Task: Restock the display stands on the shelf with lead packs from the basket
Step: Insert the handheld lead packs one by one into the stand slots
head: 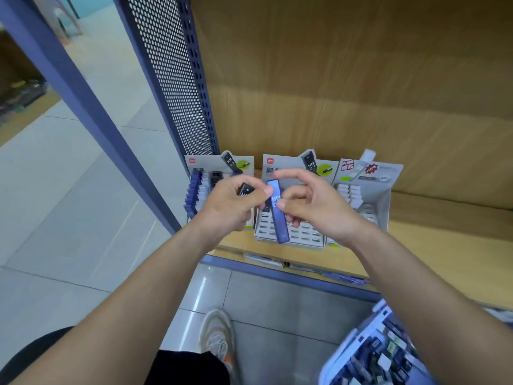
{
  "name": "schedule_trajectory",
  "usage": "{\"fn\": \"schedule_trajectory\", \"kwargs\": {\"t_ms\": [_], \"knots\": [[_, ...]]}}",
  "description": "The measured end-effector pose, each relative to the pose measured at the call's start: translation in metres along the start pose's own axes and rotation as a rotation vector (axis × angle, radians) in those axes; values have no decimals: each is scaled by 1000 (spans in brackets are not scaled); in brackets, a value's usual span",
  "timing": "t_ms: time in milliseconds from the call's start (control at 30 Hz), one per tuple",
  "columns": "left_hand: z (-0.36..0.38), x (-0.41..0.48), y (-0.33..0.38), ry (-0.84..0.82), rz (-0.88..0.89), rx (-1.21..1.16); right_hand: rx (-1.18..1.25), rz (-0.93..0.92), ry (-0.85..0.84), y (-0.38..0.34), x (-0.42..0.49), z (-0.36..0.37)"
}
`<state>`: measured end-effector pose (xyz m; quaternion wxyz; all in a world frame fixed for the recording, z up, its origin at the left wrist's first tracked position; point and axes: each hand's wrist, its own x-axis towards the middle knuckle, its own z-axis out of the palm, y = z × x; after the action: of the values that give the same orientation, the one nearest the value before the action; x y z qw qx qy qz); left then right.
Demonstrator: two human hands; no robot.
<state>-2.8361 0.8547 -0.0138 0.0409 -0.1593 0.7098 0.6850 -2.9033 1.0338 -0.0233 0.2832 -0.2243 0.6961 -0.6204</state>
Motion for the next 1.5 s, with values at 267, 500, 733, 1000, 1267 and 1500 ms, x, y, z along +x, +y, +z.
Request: {"fn": "schedule_trajectory", "kwargs": {"t_ms": [267, 500, 733, 1000, 1267, 1500], "knots": [[-61, -6, -37, 147, -198, 23, -276, 7, 248, 39, 87, 9], [-86, -9, -54, 88, -202, 69, -620, -71, 284, 80, 173, 29], [-95, -3, -59, 174, -184, 72, -750, -76, 245, 100, 204, 40], [-92, 6, -62, 183, -159, 25, -779, -141, 246, 104, 201, 35], [-92, 5, -60, 240, -175, -38, -900, -159, 215, 102, 201, 36], [-95, 8, -60, 315, -176, -74, -1020, -220, 196, 107, 206, 41]]}}
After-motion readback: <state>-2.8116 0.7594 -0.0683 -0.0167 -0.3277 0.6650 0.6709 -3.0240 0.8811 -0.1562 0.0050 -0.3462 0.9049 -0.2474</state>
